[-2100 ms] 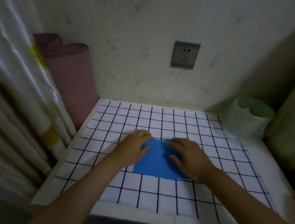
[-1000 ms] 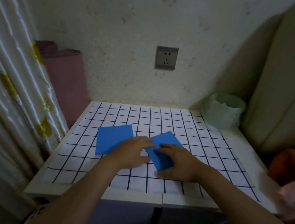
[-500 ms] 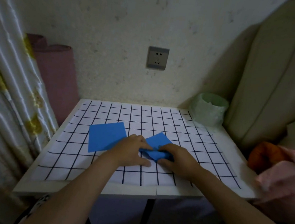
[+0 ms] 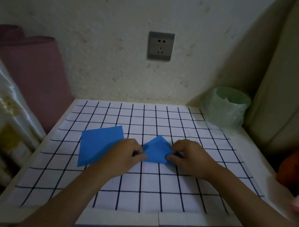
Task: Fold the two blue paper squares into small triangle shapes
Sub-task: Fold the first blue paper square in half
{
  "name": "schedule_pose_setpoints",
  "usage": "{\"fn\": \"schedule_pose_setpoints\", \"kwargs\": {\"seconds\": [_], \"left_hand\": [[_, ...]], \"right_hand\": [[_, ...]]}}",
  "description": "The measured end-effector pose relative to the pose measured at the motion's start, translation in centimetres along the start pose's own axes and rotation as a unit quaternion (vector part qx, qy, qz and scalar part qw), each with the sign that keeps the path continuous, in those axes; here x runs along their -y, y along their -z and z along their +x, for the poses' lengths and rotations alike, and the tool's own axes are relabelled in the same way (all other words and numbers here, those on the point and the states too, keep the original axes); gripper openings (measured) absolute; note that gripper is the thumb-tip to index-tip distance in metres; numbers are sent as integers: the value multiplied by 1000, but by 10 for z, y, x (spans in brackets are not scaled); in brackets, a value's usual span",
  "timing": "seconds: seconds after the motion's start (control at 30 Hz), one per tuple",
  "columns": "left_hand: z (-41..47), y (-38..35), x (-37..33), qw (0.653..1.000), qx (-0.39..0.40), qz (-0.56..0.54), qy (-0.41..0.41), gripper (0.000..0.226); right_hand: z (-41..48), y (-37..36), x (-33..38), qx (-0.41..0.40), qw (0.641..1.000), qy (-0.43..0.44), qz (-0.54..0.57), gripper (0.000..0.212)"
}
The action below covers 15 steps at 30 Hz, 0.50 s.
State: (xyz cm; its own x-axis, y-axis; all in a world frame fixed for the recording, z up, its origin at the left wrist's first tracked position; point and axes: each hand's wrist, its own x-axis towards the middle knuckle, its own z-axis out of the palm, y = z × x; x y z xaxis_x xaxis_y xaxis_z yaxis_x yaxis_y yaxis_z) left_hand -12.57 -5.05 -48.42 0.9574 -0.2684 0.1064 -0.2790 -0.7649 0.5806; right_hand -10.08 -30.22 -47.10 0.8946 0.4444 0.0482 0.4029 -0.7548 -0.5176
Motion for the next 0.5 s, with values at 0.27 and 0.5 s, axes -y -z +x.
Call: {"fn": "schedule_pose_setpoints", "kwargs": {"seconds": [0.27, 0.5], "left_hand": [[12, -15, -2, 992, -86, -53, 75, 22], [24, -28, -15, 984, -104, 123, 74, 49]], "right_hand": [[21, -8, -6, -25, 994, -101, -18, 33], [28, -12, 4, -48, 986, -159, -15, 34]]}}
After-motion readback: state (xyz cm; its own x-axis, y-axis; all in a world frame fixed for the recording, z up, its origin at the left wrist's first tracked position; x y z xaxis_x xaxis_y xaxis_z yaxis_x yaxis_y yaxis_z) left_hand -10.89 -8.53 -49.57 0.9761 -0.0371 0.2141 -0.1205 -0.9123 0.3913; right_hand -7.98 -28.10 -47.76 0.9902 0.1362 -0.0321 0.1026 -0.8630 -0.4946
